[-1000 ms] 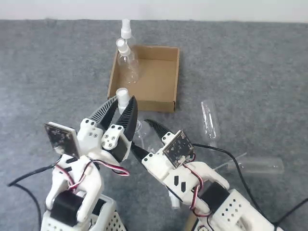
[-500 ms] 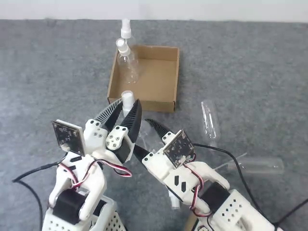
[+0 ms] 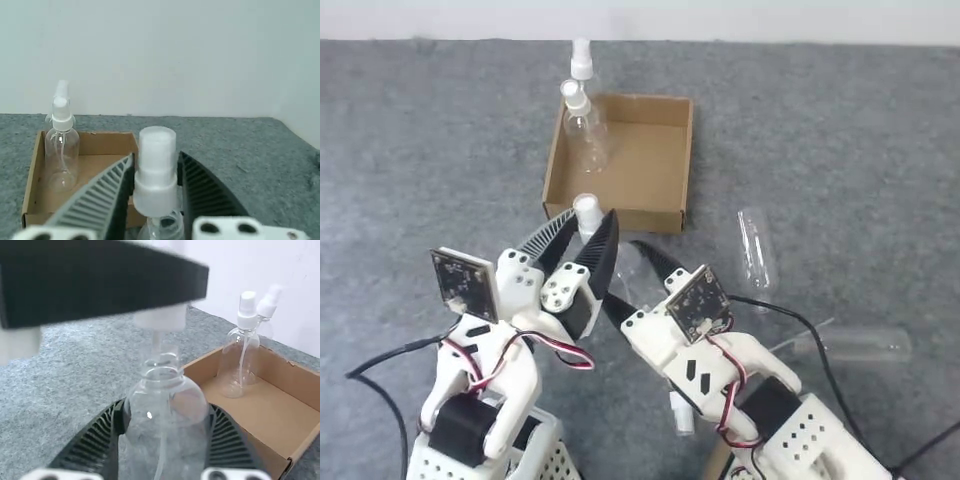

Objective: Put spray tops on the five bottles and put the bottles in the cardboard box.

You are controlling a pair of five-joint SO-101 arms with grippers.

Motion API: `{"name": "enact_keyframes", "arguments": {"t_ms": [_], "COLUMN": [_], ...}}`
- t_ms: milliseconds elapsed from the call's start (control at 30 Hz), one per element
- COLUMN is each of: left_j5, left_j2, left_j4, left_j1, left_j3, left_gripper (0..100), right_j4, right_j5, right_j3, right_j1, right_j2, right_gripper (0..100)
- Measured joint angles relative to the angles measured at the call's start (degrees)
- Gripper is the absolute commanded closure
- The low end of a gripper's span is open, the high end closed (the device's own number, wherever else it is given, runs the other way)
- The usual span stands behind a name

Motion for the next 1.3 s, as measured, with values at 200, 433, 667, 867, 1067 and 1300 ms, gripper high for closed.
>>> {"name": "enact_keyframes", "arguments": {"t_ms": [200, 433, 667, 867, 1067, 1300], "left_j5": [-3.08, -3.43, -3.60, -3.78, -7.38, -8.26], "left_j2": [0.09, 0.09, 0.00, 0.00, 0.00, 0.00], "left_j4": [3.78, 3.96, 3.96, 3.96, 3.96, 3.96], "left_j1": [0.18, 0.09, -0.35, -3.16, -3.16, 1.14], "left_j3": [-0.35, -2.37, -6.15, -6.51, -6.51, -6.51], "left_gripper": [84, 84, 84, 92, 95, 95], "right_j4": [0.00, 0.00, 0.00, 0.00, 0.00, 0.00], "right_j5": [0.00, 0.00, 0.00, 0.00, 0.00, 0.00], "right_j3": [0.00, 0.00, 0.00, 0.00, 0.00, 0.00], "right_j1": [0.00, 0.00, 0.00, 0.00, 0.00, 0.00], "right_j2": [0.00, 0.00, 0.00, 0.00, 0.00, 0.00], "right_gripper": [89.7, 89.7, 89.7, 89.7, 89.7, 89.7]}}
